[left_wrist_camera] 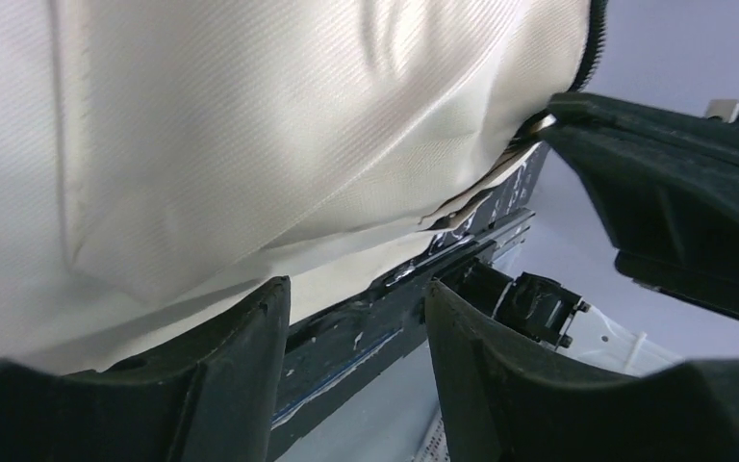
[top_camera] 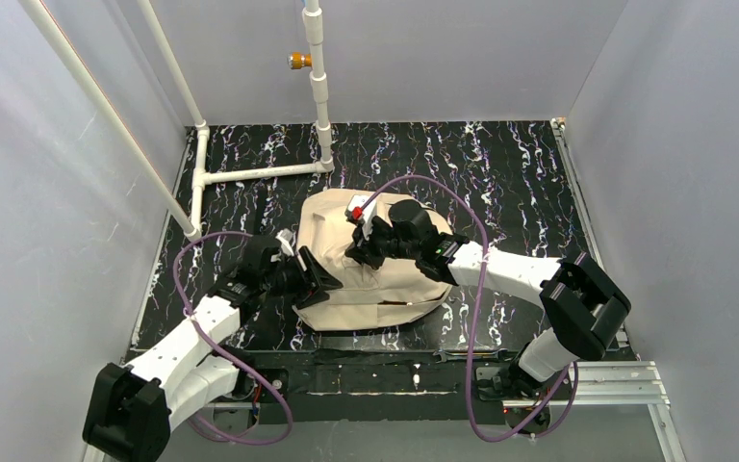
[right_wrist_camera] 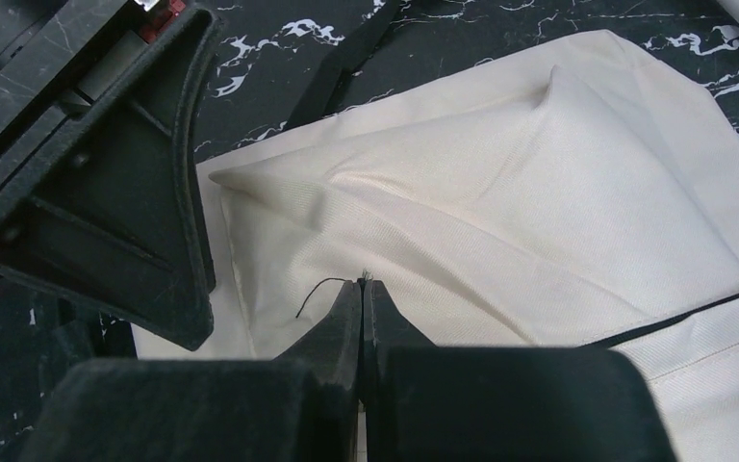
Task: Pack the student bag
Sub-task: Zip the student bag at the center of the board.
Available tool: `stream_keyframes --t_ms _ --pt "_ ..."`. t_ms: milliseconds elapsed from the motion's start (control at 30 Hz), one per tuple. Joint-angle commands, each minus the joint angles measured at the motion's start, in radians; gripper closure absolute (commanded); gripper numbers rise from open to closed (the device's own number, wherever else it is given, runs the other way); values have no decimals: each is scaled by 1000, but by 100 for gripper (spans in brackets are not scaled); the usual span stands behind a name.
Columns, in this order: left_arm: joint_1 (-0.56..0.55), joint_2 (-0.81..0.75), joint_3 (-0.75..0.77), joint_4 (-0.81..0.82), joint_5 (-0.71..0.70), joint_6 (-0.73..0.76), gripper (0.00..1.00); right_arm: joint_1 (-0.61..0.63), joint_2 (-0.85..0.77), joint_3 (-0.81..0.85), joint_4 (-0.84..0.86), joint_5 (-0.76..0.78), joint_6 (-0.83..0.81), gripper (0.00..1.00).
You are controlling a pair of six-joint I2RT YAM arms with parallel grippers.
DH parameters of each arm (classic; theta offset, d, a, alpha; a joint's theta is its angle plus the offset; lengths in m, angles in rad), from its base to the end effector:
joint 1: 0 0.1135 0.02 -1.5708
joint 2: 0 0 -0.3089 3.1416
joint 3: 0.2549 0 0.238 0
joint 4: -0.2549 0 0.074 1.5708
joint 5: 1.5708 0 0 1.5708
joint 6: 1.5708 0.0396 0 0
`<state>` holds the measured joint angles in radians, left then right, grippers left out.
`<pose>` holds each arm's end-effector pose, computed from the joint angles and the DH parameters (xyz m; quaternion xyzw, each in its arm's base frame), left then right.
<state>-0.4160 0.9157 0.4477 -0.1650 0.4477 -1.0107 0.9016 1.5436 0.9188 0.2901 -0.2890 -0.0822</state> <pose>0.1329 -0.0775 0.2432 -0.1589 0.8610 -0.4381 0.2036 0.2016 0.2731 0.2995 -0.4545 0.6715 0.3361 0.4792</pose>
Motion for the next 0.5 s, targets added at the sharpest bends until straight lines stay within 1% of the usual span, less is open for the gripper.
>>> stream_keyframes --t_ms 0,133,200,267,300,333,400,467 --pt "-8 81 57 88 33 -8 49 2 -46 27 84 52 85 99" --pt "-10 191 56 147 -33 -24 54 2 -64 40 85 91 144 99" --pt "-12 214 30 136 -76 -16 56 2 -90 23 122 119 178 99" --pt "-13 221 4 89 -129 13 57 2 -114 18 141 171 232 99" --pt "-13 223 -5 62 -152 40 57 2 -124 18 143 214 253 99" --pt "-14 225 -10 25 -178 64 57 2 -134 16 144 293 280 99" --pt "-14 231 -14 -30 -221 114 56 0 -143 -2 197 398 320 99" --pt "-14 246 -19 -40 -223 151 56 -6 -123 -5 236 473 361 99"
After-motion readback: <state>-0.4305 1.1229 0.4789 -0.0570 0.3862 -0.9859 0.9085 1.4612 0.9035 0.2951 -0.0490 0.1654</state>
